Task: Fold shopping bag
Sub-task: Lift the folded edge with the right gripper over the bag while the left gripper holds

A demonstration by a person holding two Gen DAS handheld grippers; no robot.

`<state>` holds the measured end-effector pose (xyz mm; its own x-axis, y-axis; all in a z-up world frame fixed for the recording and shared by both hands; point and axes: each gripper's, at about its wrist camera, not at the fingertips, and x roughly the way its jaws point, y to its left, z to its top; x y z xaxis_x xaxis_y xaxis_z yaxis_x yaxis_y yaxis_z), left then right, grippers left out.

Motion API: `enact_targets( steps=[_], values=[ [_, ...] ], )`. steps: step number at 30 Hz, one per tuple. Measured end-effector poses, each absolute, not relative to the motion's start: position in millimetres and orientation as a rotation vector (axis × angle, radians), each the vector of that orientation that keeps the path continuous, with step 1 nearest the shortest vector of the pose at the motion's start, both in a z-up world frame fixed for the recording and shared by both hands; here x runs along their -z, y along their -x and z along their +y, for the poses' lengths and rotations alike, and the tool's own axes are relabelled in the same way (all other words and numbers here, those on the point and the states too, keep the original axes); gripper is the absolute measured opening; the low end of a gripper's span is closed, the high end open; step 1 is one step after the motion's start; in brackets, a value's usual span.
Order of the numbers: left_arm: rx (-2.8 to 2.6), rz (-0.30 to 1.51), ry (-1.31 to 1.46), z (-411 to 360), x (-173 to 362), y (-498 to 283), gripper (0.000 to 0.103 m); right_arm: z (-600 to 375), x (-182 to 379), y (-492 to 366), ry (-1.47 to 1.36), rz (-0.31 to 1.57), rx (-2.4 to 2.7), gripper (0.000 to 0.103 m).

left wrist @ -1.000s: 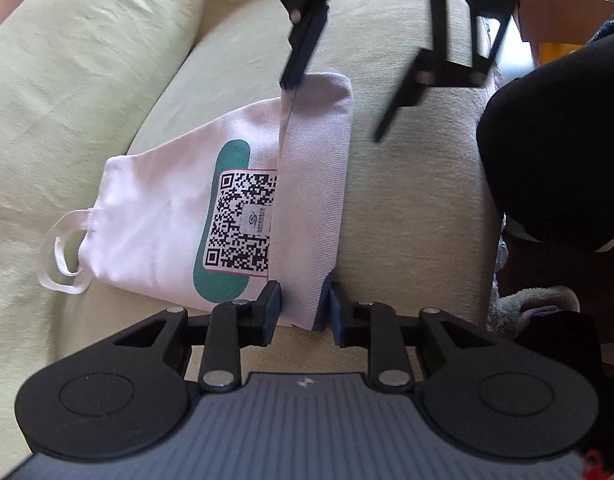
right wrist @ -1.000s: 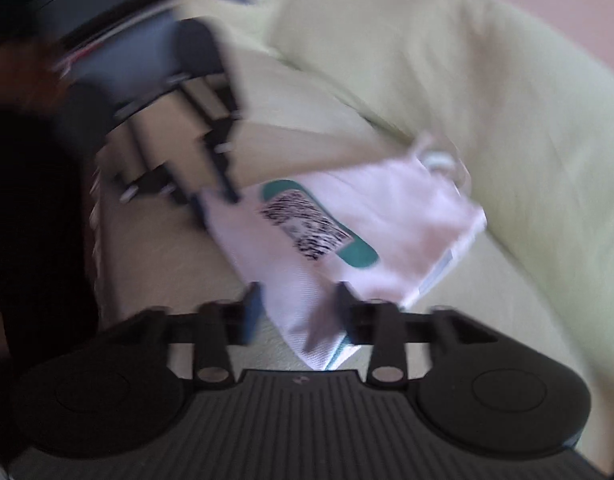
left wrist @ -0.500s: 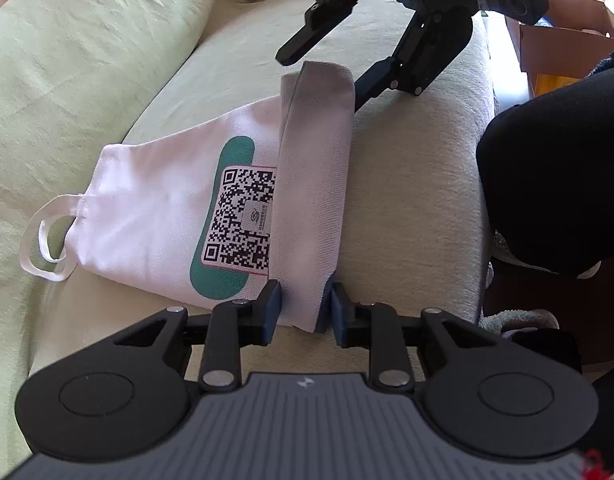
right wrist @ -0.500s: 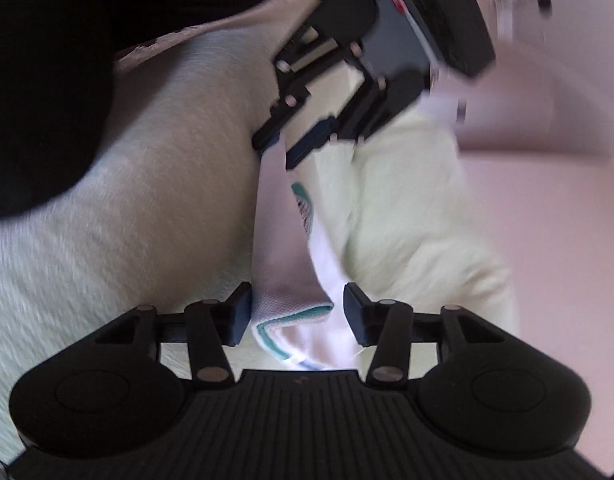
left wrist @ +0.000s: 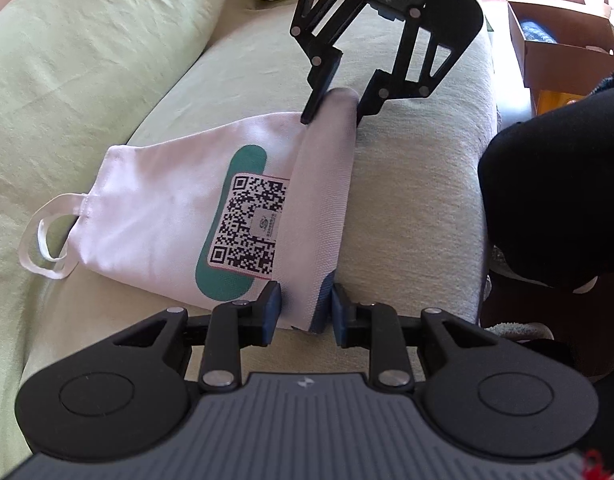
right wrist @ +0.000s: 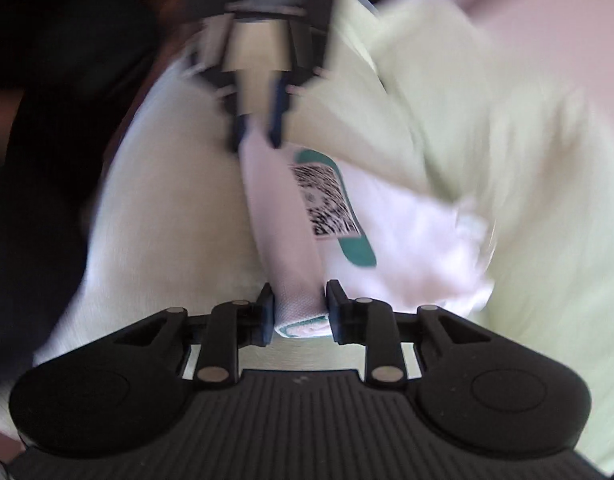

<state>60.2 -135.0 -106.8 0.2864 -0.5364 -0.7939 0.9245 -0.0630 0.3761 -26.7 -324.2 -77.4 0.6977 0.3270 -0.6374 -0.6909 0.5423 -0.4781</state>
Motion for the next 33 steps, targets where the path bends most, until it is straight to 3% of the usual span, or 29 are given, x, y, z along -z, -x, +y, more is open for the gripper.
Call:
enact_targets(
  steps=[9,17,21,24,29,33],
  values=[
    [1.318,0.666,-0.845,-126.2,74.5,-66.3,0.031,-366.5,41.6,-4.0,0.099,0.907,-0.783,0.024],
    [1.262,0.819,-0.772,-138.2,90.6,-93.8,0.031,-412.2,78.9,-67.4,-0.524,1.182,-0.715,0.022],
    [1.214,0.804,-0.754,-134.6,85.4,-95.5,0.038,-417.5,87.4,-71.5,-0.664,1.251,-0.636,0.020],
    [1.135,0.728,-0.786,-131.1,75.3,-82.8,0.038,-423.4,96.8,-68.4,-0.773,1.286,-0.570,0.019],
    [1.044,0.572,-0.782,-117.4,51.6,-56.2,0.018,-418.2,112.7,-74.1,-0.856,1.311,-0.504,0.019],
    [1.098,0.552,-0.783,-126.3,55.6,-49.1,0.016,-418.8,119.4,-73.7,-0.923,1.328,-0.451,0.019]
  ],
)
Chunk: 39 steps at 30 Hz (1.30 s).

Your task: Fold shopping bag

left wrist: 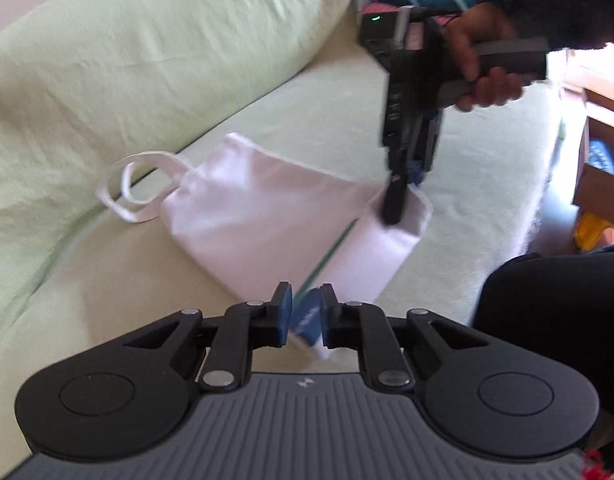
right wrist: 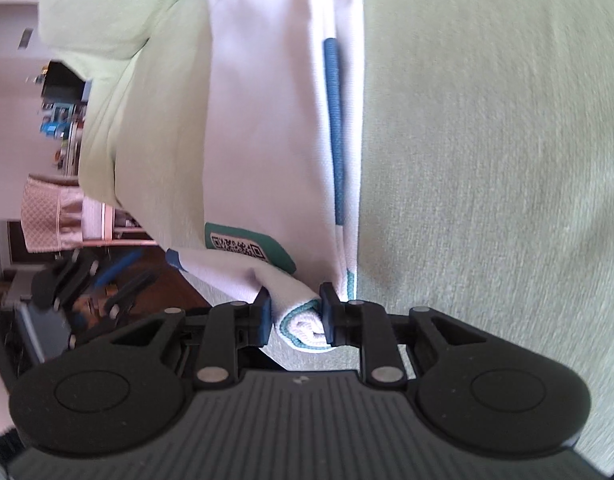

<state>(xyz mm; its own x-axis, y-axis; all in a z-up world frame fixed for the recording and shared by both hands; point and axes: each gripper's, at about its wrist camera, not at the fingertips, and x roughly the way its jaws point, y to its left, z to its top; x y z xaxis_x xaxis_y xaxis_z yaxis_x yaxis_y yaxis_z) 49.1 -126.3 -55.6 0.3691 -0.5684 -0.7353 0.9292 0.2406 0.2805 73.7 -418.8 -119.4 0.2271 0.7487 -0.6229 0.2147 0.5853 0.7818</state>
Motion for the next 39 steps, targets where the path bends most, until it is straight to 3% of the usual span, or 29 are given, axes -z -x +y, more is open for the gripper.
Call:
enact_targets(
  steps=[13,19,21,23,25,27,29,31,39],
  values=[
    [1.002,0.660,-0.771,-153.5,93.2,-75.3,0.014,-425.4,116.1,-54.4,-1.021,1.183,-0.321,0.019],
    [0.932,0.738,-0.722,-162.3,92.4,-78.6,0.010,-403.6,82.6,-29.0,-0.763,0.958,-0.220,0.022],
    [0.911,0.754,-0.716,-165.1,91.9,-78.2,0.010,-387.7,68.3,-22.6,-0.651,0.887,-0.176,0.025],
    [0.885,0.774,-0.704,-168.1,91.3,-77.8,0.010,-373.4,56.1,-12.6,-0.518,0.808,-0.115,0.037],
    [0.876,0.775,-0.702,-168.6,90.8,-75.9,0.009,-355.8,42.4,3.1,-0.340,0.696,-0.031,0.038],
    [0.870,0.772,-0.698,-168.2,90.8,-74.5,0.009,-343.4,33.2,12.9,-0.243,0.626,-0.009,0.036],
    [0.867,0.773,-0.695,-168.1,90.6,-74.3,0.009,-328.9,28.8,19.3,-0.165,0.593,-0.025,0.015],
    [0.864,0.776,-0.691,-168.5,89.8,-74.4,0.009,-314.0,24.9,25.5,-0.089,0.562,-0.046,0.006],
    [0.847,0.776,-0.654,-166.4,90.2,-74.2,0.009,-282.0,54.1,21.7,0.183,0.622,-0.059,0.000]
  ],
)
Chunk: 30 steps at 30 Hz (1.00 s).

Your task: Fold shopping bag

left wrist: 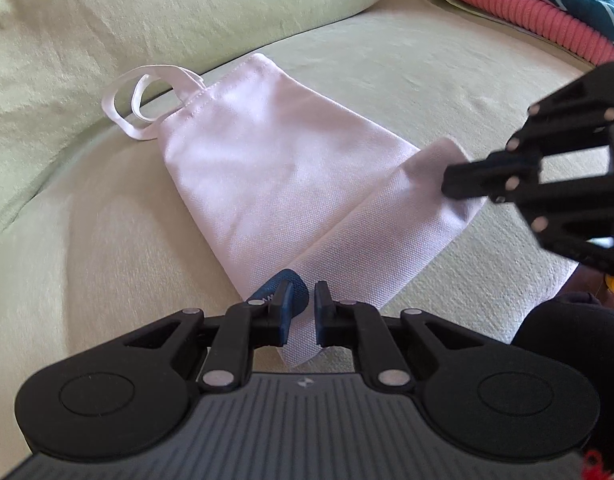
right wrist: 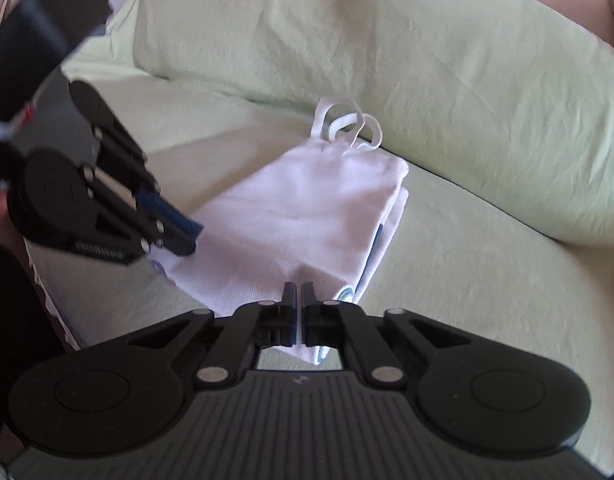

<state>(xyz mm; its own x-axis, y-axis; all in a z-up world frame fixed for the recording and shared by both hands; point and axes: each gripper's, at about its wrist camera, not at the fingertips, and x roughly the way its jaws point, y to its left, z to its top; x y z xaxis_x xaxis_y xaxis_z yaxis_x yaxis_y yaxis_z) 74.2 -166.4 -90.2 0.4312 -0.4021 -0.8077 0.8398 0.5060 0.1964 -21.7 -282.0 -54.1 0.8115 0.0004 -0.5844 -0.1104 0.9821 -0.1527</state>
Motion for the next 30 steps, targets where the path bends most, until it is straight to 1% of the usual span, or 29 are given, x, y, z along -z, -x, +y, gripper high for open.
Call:
enact_targets(
  steps=[3,8,11,13,17,20,24,25,26,28,30],
  values=[
    [0.848,0.757,-0.648,-164.9,91.1,-73.5,0.009,-281.7,56.7,15.2,0.149,0.659,-0.039,0.000],
    [0.851,0.675,-0.683,-158.6,92.6,-63.5,0.010,-310.7,53.9,-3.4,-0.135,0.714,-0.036,0.000],
    [0.841,0.680,-0.685,-160.2,92.7,-63.7,0.009,-323.1,57.8,-2.9,-0.189,0.706,-0.062,0.000],
    [0.833,0.679,-0.699,-163.8,93.6,-64.1,0.009,-320.8,55.8,-2.3,-0.172,0.686,-0.061,0.000],
    [0.830,0.676,-0.702,-164.2,94.4,-63.0,0.009,-298.4,48.7,25.1,0.047,0.589,-0.033,0.000],
    [0.839,0.661,-0.700,-162.2,93.8,-62.2,0.009,-291.8,56.9,21.2,0.114,0.602,-0.047,0.000],
    [0.857,0.523,-0.826,-155.1,90.2,-42.2,0.020,-287.4,68.3,15.4,0.146,0.603,-0.058,0.000],
    [0.884,0.478,-0.870,-152.3,89.6,-34.2,0.025,-288.7,67.3,14.0,0.129,0.611,-0.059,0.000],
    [0.924,0.422,-0.929,-148.1,89.2,-23.8,0.033,-289.9,66.2,12.6,0.112,0.619,-0.060,0.000],
    [0.976,0.334,-1.019,-143.3,91.2,-8.3,0.041,-294.7,66.0,10.1,0.083,0.627,-0.076,0.000],
    [1.007,0.225,-1.148,-138.9,101.9,4.5,0.042,-299.7,65.5,7.8,0.052,0.637,-0.092,0.000]
  ],
)
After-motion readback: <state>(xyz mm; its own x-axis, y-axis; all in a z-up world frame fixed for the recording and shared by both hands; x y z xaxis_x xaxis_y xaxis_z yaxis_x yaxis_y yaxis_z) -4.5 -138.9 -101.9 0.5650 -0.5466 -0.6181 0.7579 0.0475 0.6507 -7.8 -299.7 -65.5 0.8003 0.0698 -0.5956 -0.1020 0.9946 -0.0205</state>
